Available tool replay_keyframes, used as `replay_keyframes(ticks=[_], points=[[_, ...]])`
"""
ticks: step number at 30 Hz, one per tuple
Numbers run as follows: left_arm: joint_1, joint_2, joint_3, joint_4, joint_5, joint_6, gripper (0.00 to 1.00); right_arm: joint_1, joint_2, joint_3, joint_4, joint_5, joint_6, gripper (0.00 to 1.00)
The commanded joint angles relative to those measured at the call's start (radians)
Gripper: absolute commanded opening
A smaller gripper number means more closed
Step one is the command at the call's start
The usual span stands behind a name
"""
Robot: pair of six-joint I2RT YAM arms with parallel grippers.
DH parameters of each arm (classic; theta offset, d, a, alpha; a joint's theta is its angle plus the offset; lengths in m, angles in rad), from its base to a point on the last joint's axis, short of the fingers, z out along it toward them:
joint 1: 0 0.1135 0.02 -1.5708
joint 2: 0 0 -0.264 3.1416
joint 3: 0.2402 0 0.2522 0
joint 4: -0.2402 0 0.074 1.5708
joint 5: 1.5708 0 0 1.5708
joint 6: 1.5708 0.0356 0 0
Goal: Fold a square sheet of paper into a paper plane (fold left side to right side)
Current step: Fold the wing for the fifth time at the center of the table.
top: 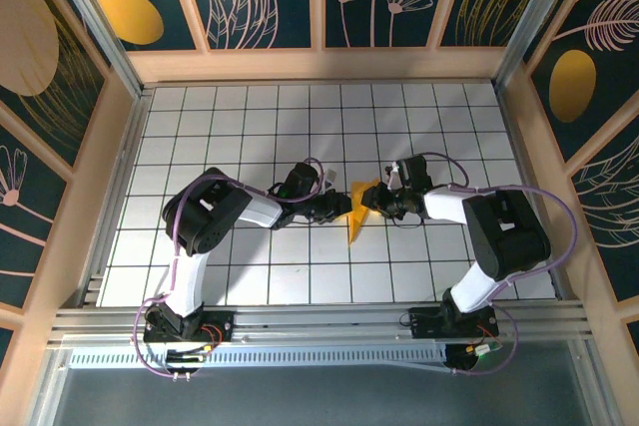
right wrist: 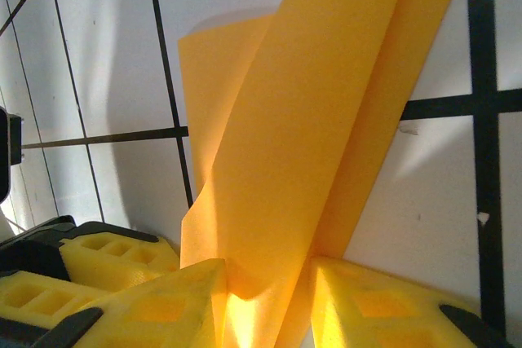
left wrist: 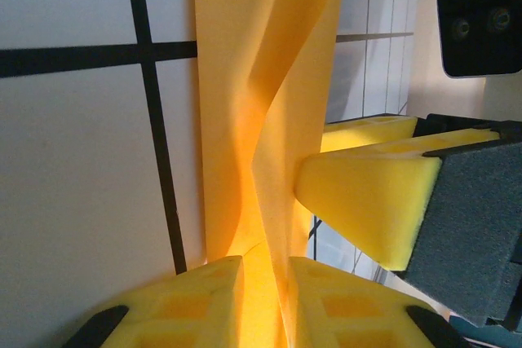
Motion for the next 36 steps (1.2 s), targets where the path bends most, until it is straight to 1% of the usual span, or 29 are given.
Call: replay_keyframes(ticks=[1, 8, 10, 12, 16, 22, 30, 36], points=[[0.008, 0.044, 0.021, -0.046, -0.043, 0.04, 0.19, 0.01, 0.037, 0.004, -0.03, 0.06, -0.024, 0.33], [0.008, 0.058, 0.028, -0.027, -0.021, 0.04, 0.2, 0.01, 0.038, 0.001, -0.027, 0.06, -0.025, 0.33], [0.009, 0.062, 0.033, -0.022, -0.016, 0.042, 0.19, 0.01, 0.037, 0.001, -0.028, 0.061, -0.025, 0.33], [0.007, 0.064, 0.037, -0.027, -0.016, 0.049, 0.17, 0.011, 0.036, 0.001, -0.027, 0.062, -0.025, 0.33], [0.009, 0.069, 0.045, -0.071, -0.045, 0.072, 0.1, 0.009, 0.032, 0.001, -0.028, 0.06, -0.023, 0.33], [0.007, 0.078, 0.049, -0.119, -0.08, 0.086, 0.03, 0.01, 0.005, 0.0, -0.031, 0.062, -0.023, 0.33], [0.008, 0.075, 0.054, -0.224, -0.153, 0.125, 0.0, 0.008, -0.039, 0.001, -0.044, 0.069, -0.019, 0.33], [0.008, 0.084, 0.053, -0.266, -0.19, 0.137, 0.0, 0.008, -0.063, -0.002, -0.051, 0.074, -0.016, 0.34]])
